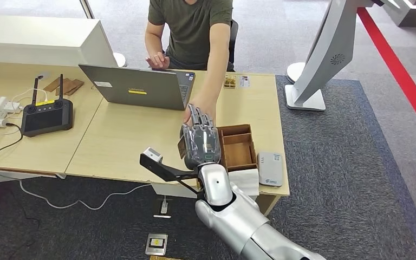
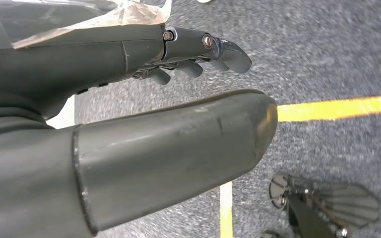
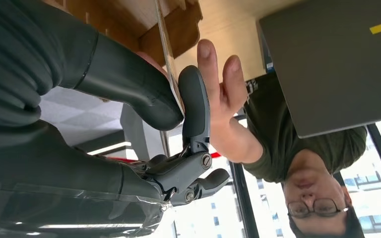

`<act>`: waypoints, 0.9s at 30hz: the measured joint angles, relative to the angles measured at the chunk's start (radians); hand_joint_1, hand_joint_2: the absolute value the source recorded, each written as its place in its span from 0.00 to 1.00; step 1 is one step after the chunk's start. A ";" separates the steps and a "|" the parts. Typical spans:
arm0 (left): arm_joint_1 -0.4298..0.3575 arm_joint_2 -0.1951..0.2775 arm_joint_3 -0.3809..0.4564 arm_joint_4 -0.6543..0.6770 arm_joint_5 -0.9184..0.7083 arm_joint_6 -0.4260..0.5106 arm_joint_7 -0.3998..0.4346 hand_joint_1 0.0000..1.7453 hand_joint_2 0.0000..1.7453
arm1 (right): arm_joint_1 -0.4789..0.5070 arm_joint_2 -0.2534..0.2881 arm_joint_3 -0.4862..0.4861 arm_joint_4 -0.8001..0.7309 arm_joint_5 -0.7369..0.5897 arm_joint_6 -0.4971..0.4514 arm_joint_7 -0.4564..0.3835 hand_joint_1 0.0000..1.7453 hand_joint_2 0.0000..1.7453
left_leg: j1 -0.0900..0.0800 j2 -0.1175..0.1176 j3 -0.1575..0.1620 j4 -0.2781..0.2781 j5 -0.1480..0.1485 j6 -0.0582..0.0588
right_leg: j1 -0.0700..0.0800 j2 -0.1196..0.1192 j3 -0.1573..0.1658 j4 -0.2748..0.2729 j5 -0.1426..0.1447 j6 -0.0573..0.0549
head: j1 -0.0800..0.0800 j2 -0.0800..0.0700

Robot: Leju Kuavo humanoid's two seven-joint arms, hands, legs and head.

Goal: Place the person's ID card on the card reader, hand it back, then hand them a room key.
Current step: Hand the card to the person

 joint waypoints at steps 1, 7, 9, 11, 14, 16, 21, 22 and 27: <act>0.000 -0.001 0.010 0.000 0.011 0.013 0.002 0.00 0.00 | 0.000 0.000 0.012 0.002 -0.029 0.000 0.000 1.00 1.00 | 0.000 0.000 0.000 0.000 0.000 0.000 | 0.000 0.000 0.000 0.000 0.000 0.000 | 0.000 0.000; 0.000 -0.007 0.064 0.007 0.051 0.054 0.018 0.00 0.00 | -0.017 0.001 0.093 0.007 -0.126 -0.025 0.017 1.00 1.00 | 0.000 0.000 0.000 0.000 0.000 0.000 | 0.000 0.000 0.000 0.000 0.000 0.000 | 0.000 0.000; 0.000 -0.008 0.076 0.008 0.056 0.054 0.019 0.00 0.00 | -0.029 0.000 0.110 0.013 -0.130 -0.040 0.023 1.00 1.00 | 0.000 0.000 0.000 0.000 0.000 0.000 | 0.000 0.000 0.000 0.000 0.000 0.000 | 0.000 0.000; 0.000 -0.010 0.085 0.008 0.058 0.054 0.018 0.00 0.00 | -0.043 0.000 0.121 0.022 -0.125 -0.053 0.025 1.00 1.00 | 0.000 0.000 0.000 0.000 0.000 0.000 | 0.000 0.000 0.000 0.000 0.000 0.000 | 0.000 0.000; 0.000 -0.012 0.097 0.008 0.058 0.052 0.013 0.00 0.00 | -0.057 0.000 0.130 0.037 -0.109 -0.064 0.023 1.00 1.00 | 0.000 0.000 0.000 0.000 0.000 0.000 | 0.000 0.000 0.000 0.000 0.000 0.000 | 0.000 0.000; 0.000 -0.013 0.103 0.008 0.059 0.052 0.010 0.00 0.00 | -0.059 0.000 0.133 0.045 -0.095 -0.065 0.021 1.00 1.00 | 0.000 0.000 0.000 0.000 0.000 0.000 | 0.000 0.000 0.000 0.000 0.000 0.000 | 0.000 0.000; 0.000 -0.014 0.118 0.008 0.065 0.052 0.007 0.00 0.00 | -0.065 0.000 0.137 0.053 -0.035 -0.065 0.036 1.00 1.00 | 0.000 0.000 0.000 0.000 0.000 0.000 | 0.000 0.000 0.000 0.000 0.000 0.000 | 0.000 0.000; 0.000 -0.015 0.120 0.008 0.067 0.052 0.007 0.00 0.00 | -0.065 0.000 0.138 0.054 -0.017 -0.065 0.039 1.00 1.00 | 0.000 0.000 0.000 0.000 0.000 0.000 | 0.000 0.000 0.000 0.000 0.000 0.000 | 0.000 0.000; 0.000 -0.017 0.124 0.009 0.078 0.054 0.008 0.00 0.00 | -0.064 0.000 0.132 0.059 0.087 -0.054 0.053 1.00 1.00 | 0.000 0.000 0.000 0.000 0.000 0.000 | 0.000 0.000 0.000 0.000 0.000 0.000 | 0.000 0.000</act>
